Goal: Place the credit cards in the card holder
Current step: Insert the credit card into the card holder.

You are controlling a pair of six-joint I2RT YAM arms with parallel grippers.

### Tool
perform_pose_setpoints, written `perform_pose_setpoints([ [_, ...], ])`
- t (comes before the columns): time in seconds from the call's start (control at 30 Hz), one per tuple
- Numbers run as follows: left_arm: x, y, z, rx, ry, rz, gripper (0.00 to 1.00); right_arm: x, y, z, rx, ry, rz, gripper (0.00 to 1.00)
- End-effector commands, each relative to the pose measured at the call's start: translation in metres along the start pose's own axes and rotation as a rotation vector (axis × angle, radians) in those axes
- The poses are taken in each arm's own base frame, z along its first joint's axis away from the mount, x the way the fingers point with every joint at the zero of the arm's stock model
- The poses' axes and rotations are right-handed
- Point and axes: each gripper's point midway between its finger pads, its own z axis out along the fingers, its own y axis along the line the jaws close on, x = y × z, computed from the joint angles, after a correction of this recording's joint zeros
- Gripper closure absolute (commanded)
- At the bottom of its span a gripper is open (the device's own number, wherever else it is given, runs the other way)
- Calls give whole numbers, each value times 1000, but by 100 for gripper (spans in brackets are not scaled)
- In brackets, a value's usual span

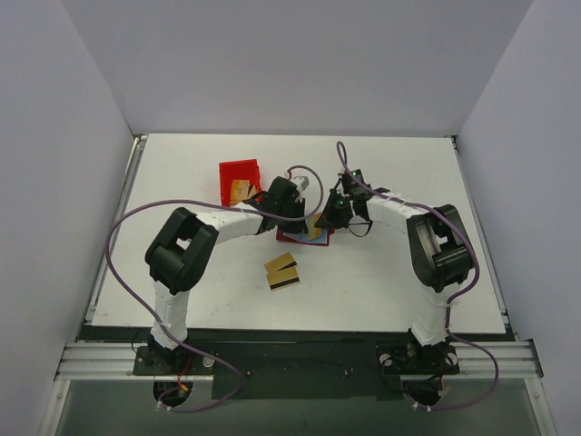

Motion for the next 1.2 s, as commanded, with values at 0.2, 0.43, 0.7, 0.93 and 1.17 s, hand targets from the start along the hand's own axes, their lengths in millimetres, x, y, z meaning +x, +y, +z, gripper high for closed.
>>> perform_pose_setpoints([
  [0.2, -42, -40, -22, 94, -131, 65, 100, 21, -21, 7, 75, 61, 13, 100],
  [0.43, -40, -44, -11, 125, -114, 62, 100, 21, -21, 7, 73, 61, 11, 100],
  [0.7, -29, -20, 1, 25, -69, 66, 100, 20, -22, 7, 73, 61, 14, 100],
  [0.93, -20, -10, 10, -2, -30, 66, 100, 20, -22, 7, 73, 63, 14, 100],
  [1.17, -17, 5, 8, -54, -17, 64, 100, 20, -21, 8, 71, 63, 12, 100],
])
